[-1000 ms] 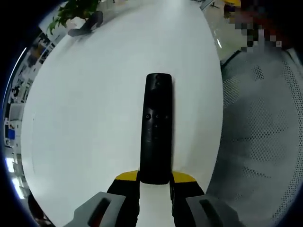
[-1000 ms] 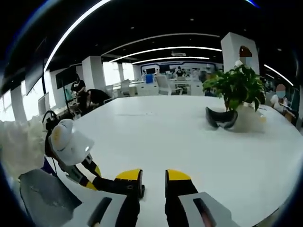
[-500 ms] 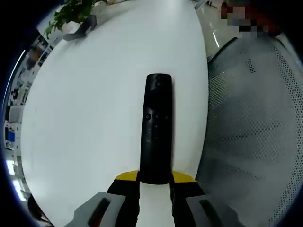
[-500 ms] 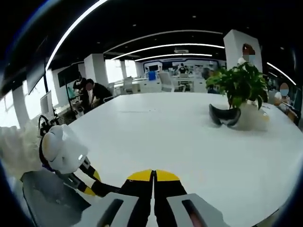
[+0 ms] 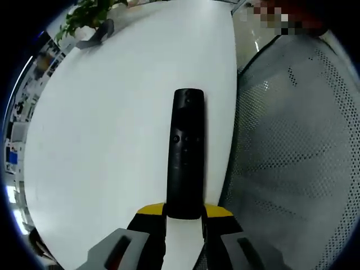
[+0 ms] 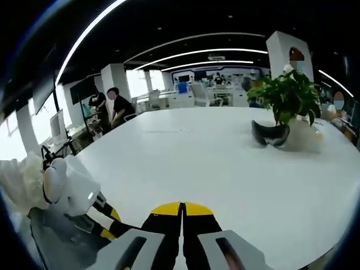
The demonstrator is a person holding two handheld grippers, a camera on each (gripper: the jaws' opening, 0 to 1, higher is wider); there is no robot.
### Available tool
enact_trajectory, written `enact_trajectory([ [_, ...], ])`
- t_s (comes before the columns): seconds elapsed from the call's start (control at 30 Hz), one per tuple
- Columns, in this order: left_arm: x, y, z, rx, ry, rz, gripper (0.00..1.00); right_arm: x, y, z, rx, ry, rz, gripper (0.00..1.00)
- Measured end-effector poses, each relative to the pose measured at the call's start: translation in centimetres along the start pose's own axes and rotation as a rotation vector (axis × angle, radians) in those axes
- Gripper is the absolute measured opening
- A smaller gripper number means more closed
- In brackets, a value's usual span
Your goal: Press the specified remote control buttons in sequence, fully releasing each button before pressing the next.
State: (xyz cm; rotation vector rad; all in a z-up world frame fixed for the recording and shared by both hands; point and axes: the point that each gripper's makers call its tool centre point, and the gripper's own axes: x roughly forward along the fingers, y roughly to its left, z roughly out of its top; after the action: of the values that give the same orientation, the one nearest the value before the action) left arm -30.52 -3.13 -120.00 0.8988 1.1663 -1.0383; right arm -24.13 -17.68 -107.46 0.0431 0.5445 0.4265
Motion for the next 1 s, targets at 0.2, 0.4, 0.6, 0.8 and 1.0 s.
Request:
enact_trajectory([
  [0.2,-0.1,-0.5,-0.1,-0.019,-0.032,0.001,0.23,0.2,0.2,-0.2,-0.009,0.015,0.008,0.0],
  [0.4,-0.2,-0.7,-0.2,-0.046,-0.099,0.004,0.23,0.2,0.4,-0.4,-0.022,0.025,0.011,0.0],
  [0.6,-0.2,-0.7,-0.2,-0.058,-0.188,0.004,0.23,0.8,0.6,-1.6,-0.028,0.098,0.025,0.0],
  [0.8,-0.3,-0.6,-0.2,-0.059,-0.308,-0.004,0.24,1.3,2.3,-2.6,-0.027,0.174,0.116,0.0],
  [1.0,-0.4,-0.6,-0.1,-0.087,-0.45,0.01,0.24,2.3,3.3,-3.0,-0.058,0.231,0.166,0.0],
])
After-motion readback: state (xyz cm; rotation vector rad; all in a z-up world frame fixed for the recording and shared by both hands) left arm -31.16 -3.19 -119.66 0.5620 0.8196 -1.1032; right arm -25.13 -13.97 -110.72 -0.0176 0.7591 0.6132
